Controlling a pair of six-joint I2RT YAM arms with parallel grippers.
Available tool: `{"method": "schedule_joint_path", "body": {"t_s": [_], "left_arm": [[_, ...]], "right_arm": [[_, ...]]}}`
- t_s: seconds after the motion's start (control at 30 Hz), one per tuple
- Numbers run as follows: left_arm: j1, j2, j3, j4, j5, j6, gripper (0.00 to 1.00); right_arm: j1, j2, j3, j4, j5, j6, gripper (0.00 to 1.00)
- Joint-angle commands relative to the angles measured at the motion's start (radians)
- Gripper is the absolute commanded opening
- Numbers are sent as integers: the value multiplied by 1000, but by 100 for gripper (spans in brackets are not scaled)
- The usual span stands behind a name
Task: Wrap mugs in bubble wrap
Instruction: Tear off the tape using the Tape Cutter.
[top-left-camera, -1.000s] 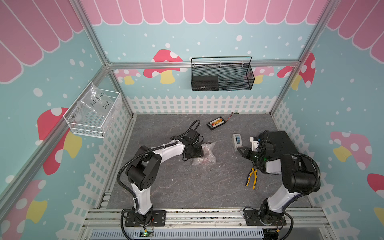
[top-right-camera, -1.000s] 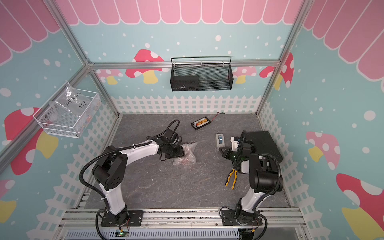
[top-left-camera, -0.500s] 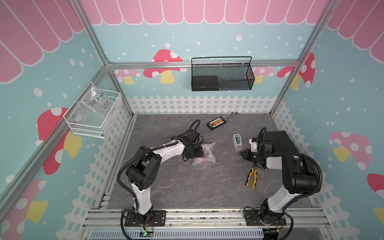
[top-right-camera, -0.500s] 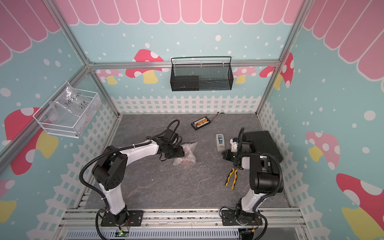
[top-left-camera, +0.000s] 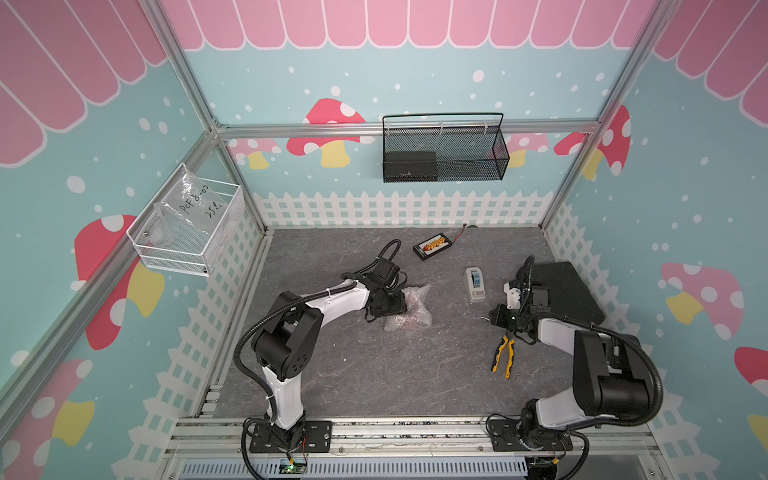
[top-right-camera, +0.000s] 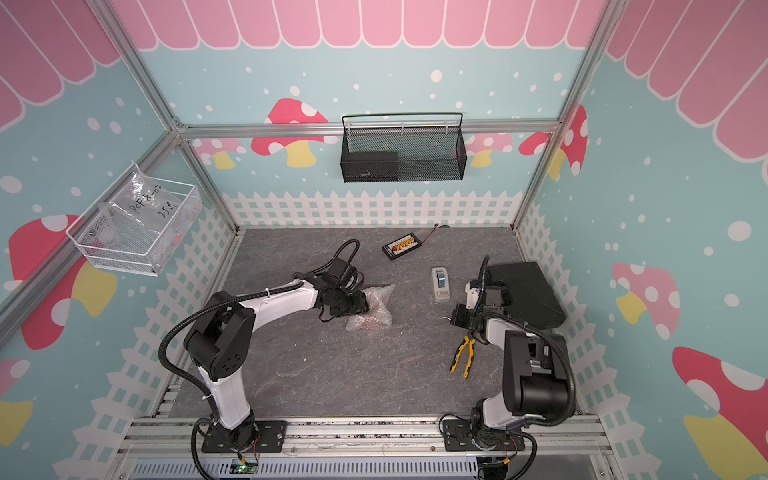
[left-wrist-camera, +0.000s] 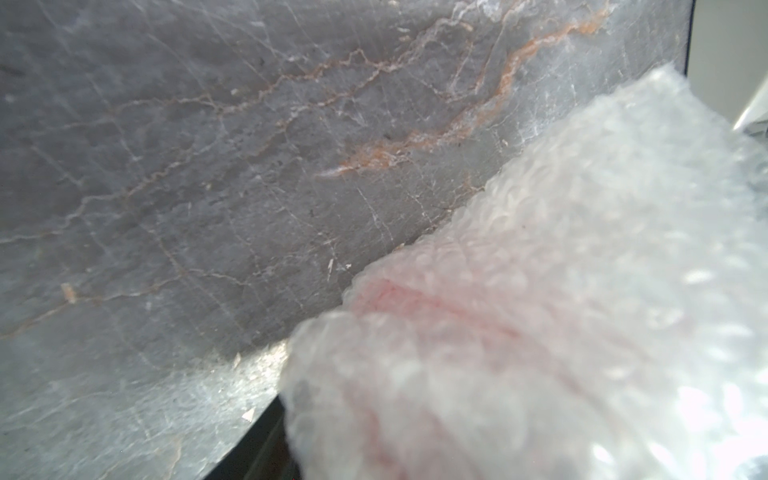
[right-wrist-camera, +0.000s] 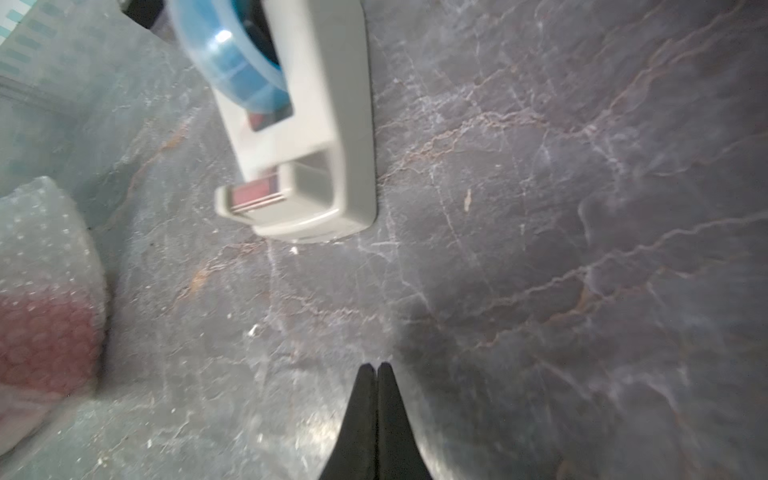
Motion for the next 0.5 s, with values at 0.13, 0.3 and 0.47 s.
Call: {"method": "schedule_joint_path", "body": {"t_s": [0.13, 0.3, 0.47], "left_arm": [[-3, 11, 26, -18, 8, 12, 59], [-2, 5, 22, -9, 11, 21, 59], [-3, 9, 26, 3, 13, 26, 58]], "right_arm": [[185, -241, 90, -159, 54, -84, 0], [380, -350, 170, -261, 102, -85, 0], [533, -399, 227, -348, 154, -76, 0]]}}
